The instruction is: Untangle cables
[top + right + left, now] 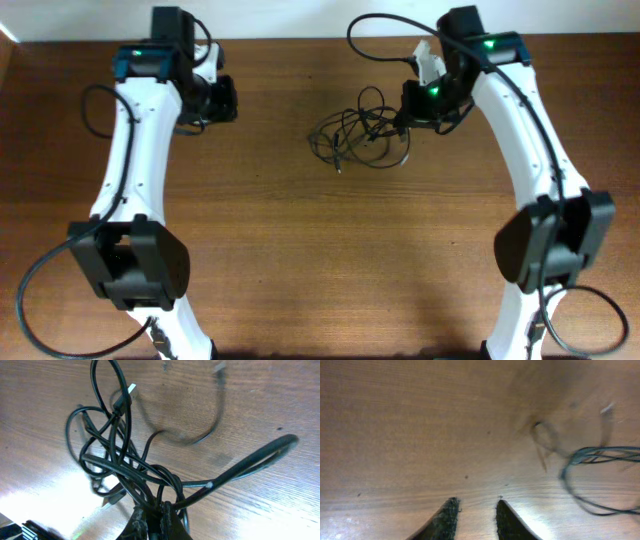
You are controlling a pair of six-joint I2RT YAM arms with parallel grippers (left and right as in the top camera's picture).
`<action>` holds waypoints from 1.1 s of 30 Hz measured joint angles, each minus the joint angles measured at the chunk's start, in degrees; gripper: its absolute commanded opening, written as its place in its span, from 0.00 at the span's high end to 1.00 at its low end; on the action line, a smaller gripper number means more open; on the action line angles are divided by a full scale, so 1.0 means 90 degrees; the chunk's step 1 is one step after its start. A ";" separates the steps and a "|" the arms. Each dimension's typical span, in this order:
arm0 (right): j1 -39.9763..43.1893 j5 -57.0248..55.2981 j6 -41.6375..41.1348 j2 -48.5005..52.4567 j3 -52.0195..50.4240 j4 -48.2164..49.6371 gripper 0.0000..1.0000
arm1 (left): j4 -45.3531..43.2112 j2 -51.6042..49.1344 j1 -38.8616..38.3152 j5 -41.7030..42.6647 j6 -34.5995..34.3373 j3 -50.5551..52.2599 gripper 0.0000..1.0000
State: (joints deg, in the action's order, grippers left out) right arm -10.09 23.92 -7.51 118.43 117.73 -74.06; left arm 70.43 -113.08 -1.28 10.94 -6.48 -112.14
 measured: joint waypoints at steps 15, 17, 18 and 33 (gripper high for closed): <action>-0.0945 0.0100 0.0073 -0.0937 0.0005 -0.0202 0.96 | -0.2863 -0.0002 -0.0068 0.5418 0.1821 0.0804 0.28; -0.0957 0.0085 0.0070 -0.0937 0.0005 -0.0202 0.96 | -0.2994 -0.0002 -0.0063 0.6084 0.1843 0.0804 0.25; -0.0962 0.0083 0.0073 -0.0937 0.0005 -0.0199 0.96 | -0.2965 -0.0002 -0.0112 0.6353 0.1841 0.0804 0.25; -0.0967 -0.0143 0.0070 -0.0906 -0.0032 -0.0087 0.96 | -0.2538 -0.0002 -0.1668 0.4510 0.1678 0.0806 0.77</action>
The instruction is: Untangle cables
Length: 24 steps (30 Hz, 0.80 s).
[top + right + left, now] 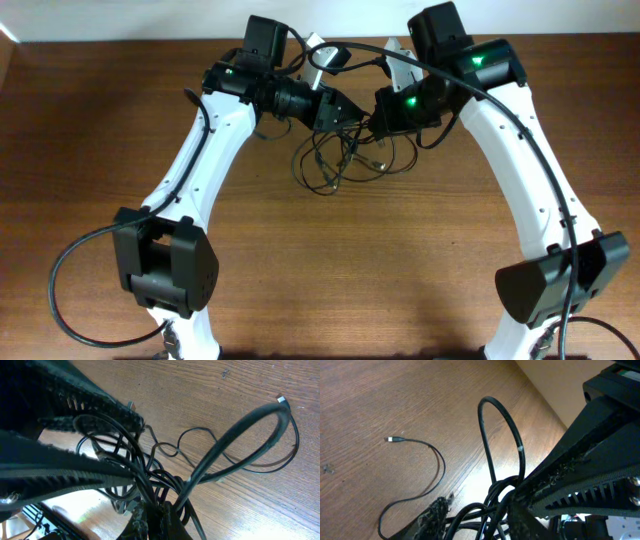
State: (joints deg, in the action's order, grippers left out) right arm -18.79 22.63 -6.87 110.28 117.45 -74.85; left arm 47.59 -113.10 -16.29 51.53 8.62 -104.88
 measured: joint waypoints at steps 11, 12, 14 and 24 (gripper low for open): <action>-0.0002 0.0044 0.0022 0.0058 -0.0005 0.0233 0.37 | 0.0121 0.0000 0.0561 -0.0311 -0.0007 0.0000 1.00; 0.0000 0.0061 -0.0019 0.0058 -0.0005 0.0279 0.35 | 0.0131 0.0000 0.0644 -0.0359 -0.0010 0.0000 1.00; 0.0036 0.0085 -0.0223 0.0058 -0.0005 0.0534 0.34 | 0.0143 0.0000 0.0670 -0.0408 -0.0010 0.0000 1.00; 0.0053 0.0090 0.0427 0.0075 -0.0005 0.1171 0.59 | 0.0386 0.0000 0.0809 0.1379 -0.0143 0.0000 1.00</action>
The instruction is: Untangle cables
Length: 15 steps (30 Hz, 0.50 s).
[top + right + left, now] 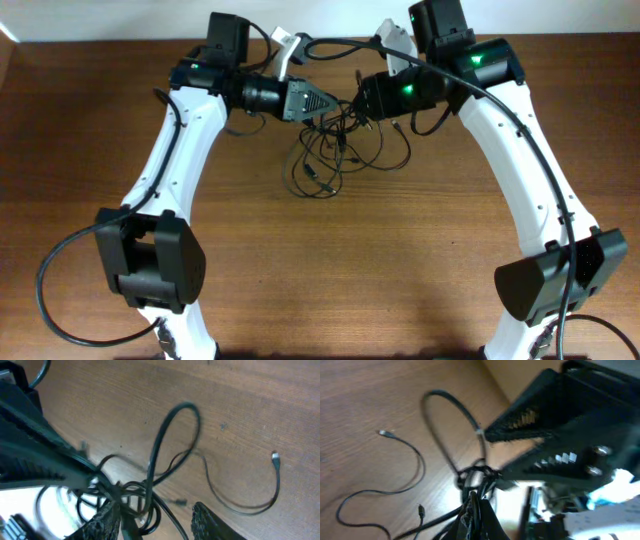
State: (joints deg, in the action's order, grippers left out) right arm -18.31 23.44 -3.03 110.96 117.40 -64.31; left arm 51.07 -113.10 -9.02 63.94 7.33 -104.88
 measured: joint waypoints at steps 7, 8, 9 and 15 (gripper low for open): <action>-0.0058 0.0080 0.0056 0.0189 0.0000 0.0299 0.64 | 0.0279 0.0000 0.0112 0.0651 -0.0034 0.0000 1.00; -0.0083 0.0160 0.0051 0.0221 0.0000 0.0299 0.64 | 0.0277 0.0000 0.0112 0.0714 -0.0034 0.0000 1.00; -0.0095 0.0243 0.0053 0.0238 0.0000 0.0299 0.64 | 0.0277 0.0000 0.0112 0.0685 -0.0034 0.0000 1.00; -0.0095 0.0903 0.0046 0.0253 0.0000 -0.0325 0.64 | -0.0449 0.0000 0.0100 -0.0512 -0.1107 0.0005 1.00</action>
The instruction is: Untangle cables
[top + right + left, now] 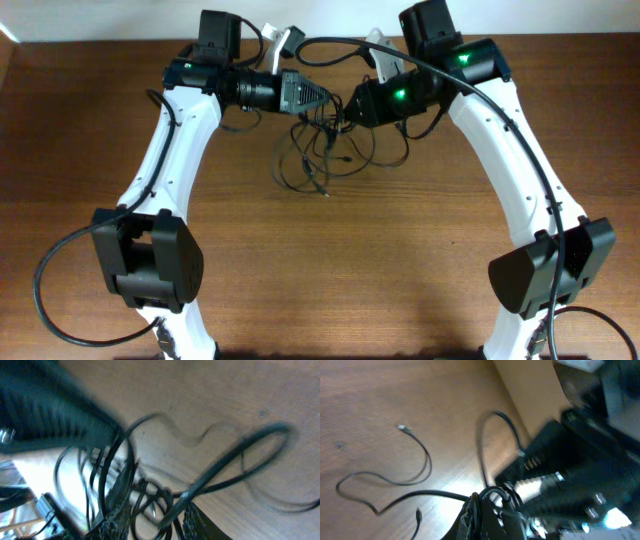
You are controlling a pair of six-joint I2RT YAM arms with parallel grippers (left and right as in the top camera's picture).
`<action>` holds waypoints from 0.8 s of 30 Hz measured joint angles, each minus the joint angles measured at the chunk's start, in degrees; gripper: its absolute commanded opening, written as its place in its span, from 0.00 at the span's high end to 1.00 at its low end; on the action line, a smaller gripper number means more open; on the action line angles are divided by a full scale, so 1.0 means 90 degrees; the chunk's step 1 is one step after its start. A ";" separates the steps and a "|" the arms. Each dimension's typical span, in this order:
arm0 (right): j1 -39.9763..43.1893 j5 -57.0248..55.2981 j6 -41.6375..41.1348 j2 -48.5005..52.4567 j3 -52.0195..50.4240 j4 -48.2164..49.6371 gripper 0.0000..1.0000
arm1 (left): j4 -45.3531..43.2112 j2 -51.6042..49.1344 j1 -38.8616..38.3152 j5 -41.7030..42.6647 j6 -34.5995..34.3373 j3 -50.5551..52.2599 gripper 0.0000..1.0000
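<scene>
A tangle of thin black cables (318, 152) hangs from the two grippers down to the wooden table near its back edge. My left gripper (322, 100) comes in from the left and is shut on a knot of cables (492, 497) between its fingers (482, 505). My right gripper (350, 108) faces it from the right, nearly touching. Its fingers (116, 519) stand apart with several strands, among them a thick cable loop (235, 460), running between them. One thin cable with a small plug (402, 426) lies loose on the table.
The brown wooden table (330, 270) stretches towards me in front of the tangle. A pale wall runs along its far edge (330, 38). Both arms' own black supply cables arch over the two grippers (330, 45).
My left gripper has shifted slightly left, still shut on the cables. The tangle has spread a little to the left. My right gripper's fingers stand closer together, still apart around the strands.
First my right gripper was shut on the tangle while my left gripper stood open far to the left. Then the open left gripper was at the tangle, against the right one. After that the left was shut on cables and the right open, as now.
</scene>
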State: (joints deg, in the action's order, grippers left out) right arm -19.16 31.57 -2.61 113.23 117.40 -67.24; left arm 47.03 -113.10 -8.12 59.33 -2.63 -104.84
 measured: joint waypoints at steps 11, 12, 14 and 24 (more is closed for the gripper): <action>-0.0007 0.0160 -0.0272 0.0000 0.0000 0.0255 0.66 | -0.0527 0.0000 0.0005 -0.0488 -0.1022 0.0010 1.00; -0.0007 0.0012 -0.0386 0.0000 0.0000 0.0367 0.66 | -0.0515 0.0000 0.0007 -0.0508 -0.1025 0.0010 1.00; -0.0010 -0.0367 -0.0617 0.0000 0.0000 0.0534 0.68 | -0.0503 0.0000 0.0007 -0.0532 -0.1025 0.0007 1.00; -0.0170 -0.0685 -0.0933 0.0464 0.0000 0.1154 0.85 | -0.0466 0.0000 0.0007 -0.0602 -0.1025 0.0010 1.00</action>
State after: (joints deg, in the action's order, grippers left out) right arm -20.69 25.41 -11.00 117.40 117.40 -56.86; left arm 42.83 -113.10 -8.05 53.91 -11.86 -104.75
